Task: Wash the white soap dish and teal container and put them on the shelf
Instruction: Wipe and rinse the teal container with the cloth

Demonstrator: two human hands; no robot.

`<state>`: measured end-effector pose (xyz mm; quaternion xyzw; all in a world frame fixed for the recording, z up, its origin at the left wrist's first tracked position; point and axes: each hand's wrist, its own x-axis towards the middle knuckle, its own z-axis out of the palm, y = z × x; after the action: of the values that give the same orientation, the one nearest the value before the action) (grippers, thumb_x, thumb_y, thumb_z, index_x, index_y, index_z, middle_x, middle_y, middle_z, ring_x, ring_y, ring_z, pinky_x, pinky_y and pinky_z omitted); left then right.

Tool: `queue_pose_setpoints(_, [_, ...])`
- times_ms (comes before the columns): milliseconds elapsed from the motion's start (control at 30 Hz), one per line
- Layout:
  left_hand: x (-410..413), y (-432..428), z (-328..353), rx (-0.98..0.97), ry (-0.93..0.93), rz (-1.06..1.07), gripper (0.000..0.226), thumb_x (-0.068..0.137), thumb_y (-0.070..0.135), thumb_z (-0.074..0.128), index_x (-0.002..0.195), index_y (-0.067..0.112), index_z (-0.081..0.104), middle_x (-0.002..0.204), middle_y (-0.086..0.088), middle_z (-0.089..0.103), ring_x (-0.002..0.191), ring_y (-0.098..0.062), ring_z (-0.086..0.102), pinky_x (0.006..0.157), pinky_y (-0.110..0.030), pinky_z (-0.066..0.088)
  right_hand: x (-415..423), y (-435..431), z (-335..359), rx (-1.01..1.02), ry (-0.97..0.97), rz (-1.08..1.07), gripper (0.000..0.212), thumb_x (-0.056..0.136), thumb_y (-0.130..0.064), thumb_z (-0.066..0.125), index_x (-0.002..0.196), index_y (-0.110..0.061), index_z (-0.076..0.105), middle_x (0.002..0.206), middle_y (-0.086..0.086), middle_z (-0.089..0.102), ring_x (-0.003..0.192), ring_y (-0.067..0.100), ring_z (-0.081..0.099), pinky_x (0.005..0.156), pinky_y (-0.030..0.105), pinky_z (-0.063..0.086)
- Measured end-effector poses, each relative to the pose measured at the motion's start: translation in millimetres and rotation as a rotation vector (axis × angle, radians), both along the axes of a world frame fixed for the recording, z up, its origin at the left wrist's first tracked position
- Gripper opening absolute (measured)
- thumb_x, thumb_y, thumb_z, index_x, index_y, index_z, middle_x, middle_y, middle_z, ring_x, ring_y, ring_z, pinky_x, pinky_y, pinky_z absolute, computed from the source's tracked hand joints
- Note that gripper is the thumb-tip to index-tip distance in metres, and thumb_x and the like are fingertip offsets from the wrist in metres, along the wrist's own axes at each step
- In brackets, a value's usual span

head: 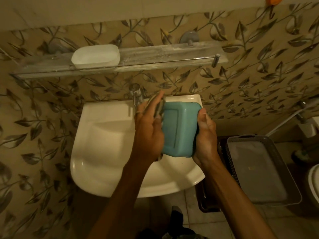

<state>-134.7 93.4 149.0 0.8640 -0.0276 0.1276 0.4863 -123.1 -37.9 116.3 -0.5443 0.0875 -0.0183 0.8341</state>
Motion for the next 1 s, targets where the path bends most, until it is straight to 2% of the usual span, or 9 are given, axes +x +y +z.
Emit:
queue_pose_setpoints(133, [-32,-8,-22,-0.122,0.046,-0.028,0.047,0.097,0.023,0.028,0.14,0.043,0.026,0.145,0.001,0.032,0.129,0.001,0.037,0.108,-0.028,0.04,13,-9,8,-0.013,-0.02,-0.085,0.033,0.098,-0.045,0.04,0.092,-0.031,0.069,0.087,-0.002,0.075,0.08,0.017,0.072,0.064,0.038,0.06])
queue_pose_setpoints(267, [-67,-39,-28,0.0,-0.034,0.043,0.058,0.088,0.03,0.027,0.133,0.065,0.017,0.134,0.015,0.028,0.126,-0.023,0.04,0.095,-0.048,0.048,17,-8,4,-0.113,0.001,-0.134,0.033,0.1,-0.045,0.036,0.089,-0.033,0.064,0.081,-0.005,0.073,0.075,0.015,0.07,0.065,0.039,0.059])
queue_pose_setpoints(367, [-60,-51,-20,0.178,-0.176,0.082,0.056,0.087,0.017,0.031,0.136,0.042,0.034,0.136,0.008,0.035,0.128,-0.014,0.031,0.099,-0.044,0.044,12,-3,1,-0.12,-0.031,-0.105,0.034,0.101,-0.043,0.034,0.095,-0.028,0.064,0.092,0.006,0.072,0.087,0.029,0.07,0.076,0.047,0.056])
queue_pose_setpoints(500, [-30,-46,3,0.238,-0.217,0.048,0.046,0.091,0.019,0.035,0.134,0.03,0.045,0.139,-0.009,0.046,0.127,-0.018,0.028,0.102,-0.026,0.021,1,5,-2,-0.073,-0.009,-0.041,0.037,0.102,-0.038,0.034,0.093,-0.024,0.067,0.085,0.002,0.075,0.077,0.016,0.071,0.063,0.027,0.058])
queue_pose_setpoints(600, [-3,-31,11,0.184,-0.119,0.013,0.049,0.091,0.016,0.035,0.134,0.038,0.045,0.144,-0.002,0.037,0.13,-0.012,0.027,0.105,-0.027,0.018,-5,8,-3,-0.075,-0.003,-0.013,0.035,0.098,-0.042,0.039,0.091,-0.027,0.069,0.084,-0.001,0.074,0.076,0.014,0.07,0.063,0.027,0.057])
queue_pose_setpoints(767, [37,13,-2,-0.169,0.207,0.054,0.047,0.097,0.001,0.032,0.132,0.026,0.052,0.137,-0.002,0.052,0.125,-0.015,0.049,0.104,-0.025,0.04,-12,-1,-1,0.056,0.078,0.0,0.054,0.084,-0.058,0.041,0.109,-0.018,0.067,0.1,0.008,0.075,0.091,0.027,0.072,0.073,0.045,0.06])
queue_pose_setpoints(867, [25,34,-13,-0.355,0.279,0.116,0.046,0.099,0.001,0.03,0.133,0.025,0.05,0.124,-0.001,0.061,0.103,-0.007,0.063,0.085,-0.024,0.052,-7,-8,2,0.083,0.086,-0.045,0.061,0.083,-0.061,0.042,0.114,-0.014,0.065,0.104,0.012,0.073,0.094,0.03,0.071,0.073,0.046,0.059])
queue_pose_setpoints(933, [11,41,-15,-0.396,0.246,0.144,0.047,0.098,0.003,0.032,0.131,0.031,0.05,0.12,0.005,0.061,0.098,-0.002,0.063,0.082,-0.025,0.054,-5,-11,2,0.086,0.076,-0.058,0.056,0.085,-0.057,0.043,0.112,-0.014,0.065,0.104,0.012,0.073,0.094,0.031,0.071,0.074,0.048,0.059])
queue_pose_setpoints(1000, [1,41,-14,-0.415,0.232,0.175,0.047,0.097,0.006,0.034,0.131,0.034,0.049,0.13,0.005,0.056,0.11,-0.005,0.057,0.092,-0.031,0.05,-4,-12,1,-0.016,0.053,-0.073,0.037,0.092,-0.05,0.044,0.1,-0.022,0.067,0.094,0.0,0.074,0.087,0.021,0.071,0.072,0.042,0.06])
